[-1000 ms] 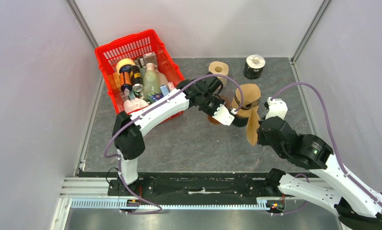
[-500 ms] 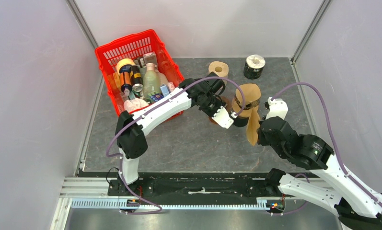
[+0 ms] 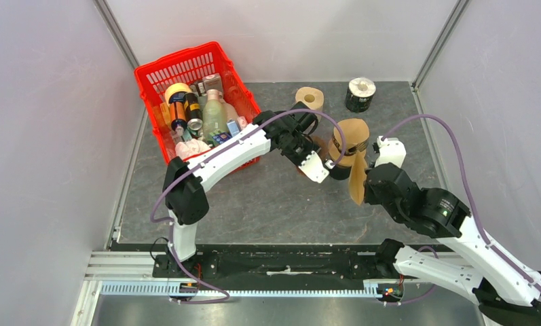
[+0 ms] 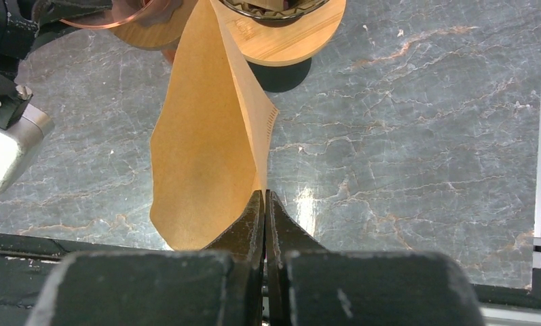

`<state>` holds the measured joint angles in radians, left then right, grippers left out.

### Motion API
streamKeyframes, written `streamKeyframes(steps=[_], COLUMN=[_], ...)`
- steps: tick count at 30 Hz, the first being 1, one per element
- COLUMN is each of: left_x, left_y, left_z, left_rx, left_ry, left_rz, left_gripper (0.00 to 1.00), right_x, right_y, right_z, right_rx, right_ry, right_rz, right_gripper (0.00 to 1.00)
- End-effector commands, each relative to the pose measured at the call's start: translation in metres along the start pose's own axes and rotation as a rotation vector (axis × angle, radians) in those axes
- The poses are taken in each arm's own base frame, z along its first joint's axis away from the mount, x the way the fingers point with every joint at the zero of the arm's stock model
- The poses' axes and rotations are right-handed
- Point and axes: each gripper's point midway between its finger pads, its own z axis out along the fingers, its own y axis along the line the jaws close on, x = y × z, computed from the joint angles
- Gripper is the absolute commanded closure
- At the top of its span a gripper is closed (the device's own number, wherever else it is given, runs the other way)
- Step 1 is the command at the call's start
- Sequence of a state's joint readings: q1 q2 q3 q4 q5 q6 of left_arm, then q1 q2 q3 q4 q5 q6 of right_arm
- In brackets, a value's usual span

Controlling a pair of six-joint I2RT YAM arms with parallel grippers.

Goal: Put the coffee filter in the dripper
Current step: Place the coffee dripper in the dripper holder.

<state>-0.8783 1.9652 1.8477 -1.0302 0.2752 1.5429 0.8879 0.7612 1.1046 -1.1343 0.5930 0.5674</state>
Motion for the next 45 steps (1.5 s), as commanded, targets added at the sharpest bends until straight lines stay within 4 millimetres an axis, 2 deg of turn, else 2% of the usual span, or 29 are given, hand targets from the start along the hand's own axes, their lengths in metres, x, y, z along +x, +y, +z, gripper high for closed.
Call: streamKeyframes(steps=[1,5,8,12,15,18,24,28,34,36,45], left_x=[0.007,-0.004,-0.002,0.001,-0.002,-0.002,-0.004,-0.004,0.002,0.005,-0.001], left_y=[-0.169,-0.127,-0.112,-0.102,-0.098,-0.094,-0.077,-0.057,-0.038,-0.029,0.012], left_z=[0.026,0.016,0.01,0.012,0.01,0.009,0.005,0.002,-0.002,-0.003,-0.023], left_rx=[0.693,0.552,0.509,0.473,0.461,0.446,0.384,0.31,0.23,0.19,0.026], left_ry=[0.038,0.004,0.02,0.033,0.023,0.021,0.01,0.011,0.047,0.066,0.048], left_rz=[-0.312,-0.327,-0.302,-0.301,-0.302,-0.296,-0.28,-0.265,-0.261,-0.267,-0.247], left_gripper=[0.98,0.93,0.88,0.8,0.66,0.58,0.55,0.52,0.49,0.36,0.3], right_x=[-0.019,-0.021,-0.024,-0.029,-0.031,-0.031,-0.033,-0.036,-0.035,-0.035,-0.037], right_y=[-0.008,-0.007,-0.008,-0.005,-0.004,-0.002,0.002,0.003,0.002,0.001,0.004], right_z=[-0.011,-0.013,-0.016,-0.018,-0.018,-0.016,-0.013,-0.014,-0.014,-0.014,-0.013], right_rx=[0.013,0.0,-0.008,-0.031,-0.032,-0.029,-0.033,-0.04,-0.04,-0.039,-0.053], right_ry=[-0.073,-0.089,-0.102,-0.123,-0.125,-0.119,-0.115,-0.126,-0.131,-0.135,-0.148], right_rz=[0.038,0.053,0.065,0.074,0.067,0.057,0.053,0.053,0.052,0.052,0.05], right_gripper=[1.0,1.0,1.0,1.0,1.0,1.0,1.0,1.0,1.0,1.0,1.0])
